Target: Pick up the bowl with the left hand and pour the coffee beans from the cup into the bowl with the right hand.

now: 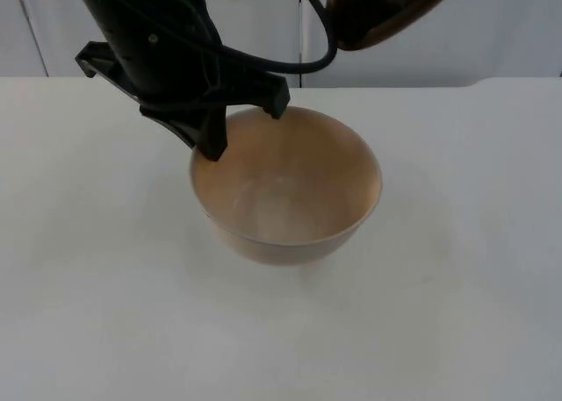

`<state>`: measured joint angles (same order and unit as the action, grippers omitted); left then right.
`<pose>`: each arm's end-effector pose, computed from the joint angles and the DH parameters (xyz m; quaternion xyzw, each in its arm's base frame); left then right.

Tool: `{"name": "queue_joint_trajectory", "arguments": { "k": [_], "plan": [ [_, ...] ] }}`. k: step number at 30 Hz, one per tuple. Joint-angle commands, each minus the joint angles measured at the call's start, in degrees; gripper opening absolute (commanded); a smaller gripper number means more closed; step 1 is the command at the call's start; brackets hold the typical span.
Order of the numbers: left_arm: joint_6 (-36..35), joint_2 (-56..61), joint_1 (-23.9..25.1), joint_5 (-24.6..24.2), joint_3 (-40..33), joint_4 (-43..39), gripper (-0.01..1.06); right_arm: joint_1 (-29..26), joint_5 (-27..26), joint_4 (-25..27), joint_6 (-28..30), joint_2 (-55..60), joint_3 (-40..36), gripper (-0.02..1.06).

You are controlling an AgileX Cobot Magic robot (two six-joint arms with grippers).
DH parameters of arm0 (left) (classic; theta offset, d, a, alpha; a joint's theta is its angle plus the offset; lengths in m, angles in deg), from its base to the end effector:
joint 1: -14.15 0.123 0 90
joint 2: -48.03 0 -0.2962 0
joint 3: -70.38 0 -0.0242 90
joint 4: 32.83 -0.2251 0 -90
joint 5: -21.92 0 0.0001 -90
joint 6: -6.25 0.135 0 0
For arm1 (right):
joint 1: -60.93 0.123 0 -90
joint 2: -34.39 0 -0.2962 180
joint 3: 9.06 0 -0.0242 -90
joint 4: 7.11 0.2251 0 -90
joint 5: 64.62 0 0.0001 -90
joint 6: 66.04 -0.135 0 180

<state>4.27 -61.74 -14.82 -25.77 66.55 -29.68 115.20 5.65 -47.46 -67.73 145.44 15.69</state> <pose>0.3118 -0.1789 0.2060 0.2156 0.9626 -0.0656 0.1504 0.2894 0.2613 0.3444 -0.4502 0.8027 -0.2122 0.3285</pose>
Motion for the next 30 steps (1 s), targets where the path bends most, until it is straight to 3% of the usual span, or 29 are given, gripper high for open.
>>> {"name": "queue_joint_trajectory", "arguments": {
  "k": [1,12,26,30],
  "plan": [
    [-0.45,0.08,-0.32,0.46,0.32,0.73,0.00,0.31,-0.30,-1.34,-0.26,-0.43,-0.11,0.00],
    [-0.45,0.08,-0.32,0.46,0.32,0.73,0.00,0.71,-0.30,-1.74,-0.26,-0.43,-0.11,0.00],
    [-0.45,0.08,-0.32,0.35,0.32,0.73,0.00,2.39,-0.30,-6.15,-0.15,0.50,-0.57,0.00],
    [-0.45,0.08,-0.32,0.24,0.32,0.73,0.00,2.39,-0.30,-7.48,-0.42,0.50,-3.66,0.00]
  ]
}}
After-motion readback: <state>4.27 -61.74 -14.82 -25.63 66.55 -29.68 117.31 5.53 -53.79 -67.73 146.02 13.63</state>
